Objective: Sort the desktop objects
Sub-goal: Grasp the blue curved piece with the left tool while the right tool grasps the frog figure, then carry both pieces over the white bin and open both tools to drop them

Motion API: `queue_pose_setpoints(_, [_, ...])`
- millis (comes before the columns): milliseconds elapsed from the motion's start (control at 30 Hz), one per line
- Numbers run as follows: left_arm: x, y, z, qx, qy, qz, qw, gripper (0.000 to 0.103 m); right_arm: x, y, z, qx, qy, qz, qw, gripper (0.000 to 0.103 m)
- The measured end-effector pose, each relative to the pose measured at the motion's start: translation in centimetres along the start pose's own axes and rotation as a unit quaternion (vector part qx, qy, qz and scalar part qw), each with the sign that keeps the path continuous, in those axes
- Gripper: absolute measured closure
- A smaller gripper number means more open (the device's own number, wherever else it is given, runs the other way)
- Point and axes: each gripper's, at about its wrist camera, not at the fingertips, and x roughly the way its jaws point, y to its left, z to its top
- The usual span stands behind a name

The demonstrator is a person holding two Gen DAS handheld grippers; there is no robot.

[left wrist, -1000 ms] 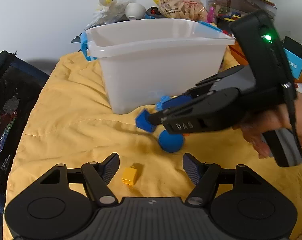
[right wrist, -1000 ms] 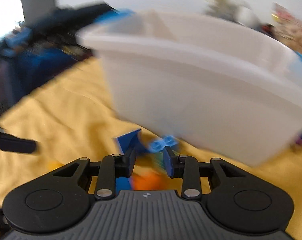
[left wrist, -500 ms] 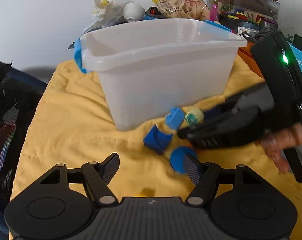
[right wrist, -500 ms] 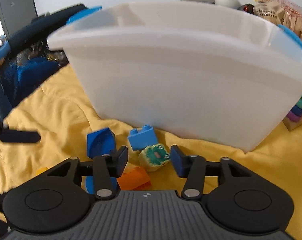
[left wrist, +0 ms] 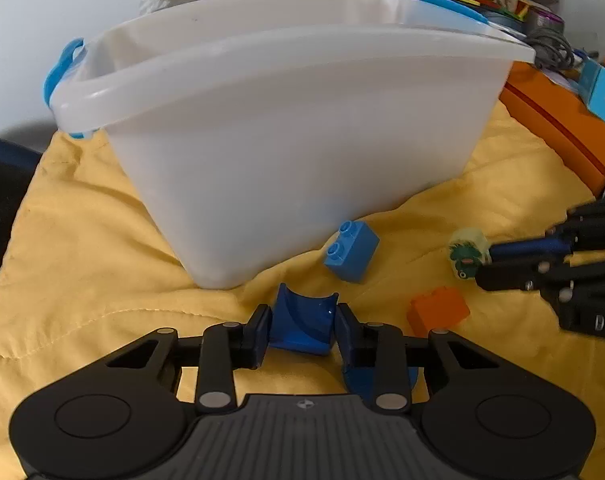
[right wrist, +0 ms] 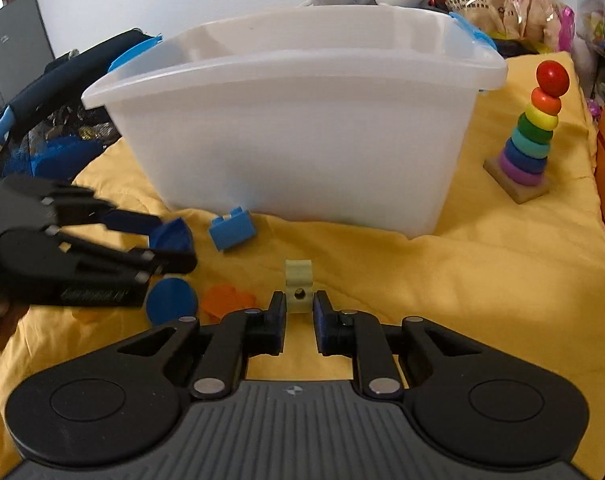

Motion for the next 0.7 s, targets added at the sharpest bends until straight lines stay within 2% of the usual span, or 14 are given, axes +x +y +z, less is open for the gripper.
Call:
queue_pose_setpoints(133, [-0.4, -0.2, -0.4, 0.010, 0.000, -0.005, 0.9999, 0.065, 0.3, 0.4, -0.3, -0.010, 0.004, -0.010, 1.000, 0.084])
queue_pose_setpoints(167, [-0.5, -0.2, -0.6, 0.011, -0.001, -0.004, 0.9999, 0.065, 0.5, 0.5, -0.3, -0.008, 0.003, -0.014, 1.000, 0.075])
queue_pose_setpoints(233, [-0.4, -0.1, -0.7, 0.004, -0.003, -0.005, 1.0000, 0.065, 1.2, 0.7, 0.0, -0.010, -0.001, -0.021, 1.000, 0.069])
queue_pose_setpoints(300, [-0.4, -0.1, -0.7, -0.004, -0.003, -0.007, 1.0000, 0.065, 2.0, 0.9, 0.3, -0.017, 0.002, -0.018, 1.000, 0.074])
queue_pose_setpoints(333, [-0.8, -0.2, -0.8, -0.006, -0.004, -0.010, 0.9999, 0.065, 2.2, 1.0, 0.4, -0.020, 0.005, -0.016, 1.000, 0.082])
queue_pose_setpoints(367, [-1.3, -0.1, -0.6, -0.005, -0.006, -0.014, 0.9999, 0.065, 2.1, 1.1, 0.4, -0.023, 0.006, -0.016, 1.000, 0.085])
queue_pose_setpoints(500, [-6.0, -1.0, 0.0, 0.009, -0.051, -0.011, 0.9986, 0.065, 0.3, 1.6, 0.9, -0.033, -0.006, -0.007, 0.999, 0.086])
queue_pose_setpoints(567, [-8.6, -1.0, 0.4, -0.003, -0.077, -0.019, 0.9968, 0.065, -1.2, 2.0, 1.4, -0.050, -0.023, -0.006, 0.998, 0.086])
queue_pose_setpoints(700, [-13.0, -1.0, 2.8, 0.002, -0.142, -0.010, 0.9898, 0.065, -4.8, 2.6, 2.7, -0.061, -0.067, 0.005, 0.996, 0.086])
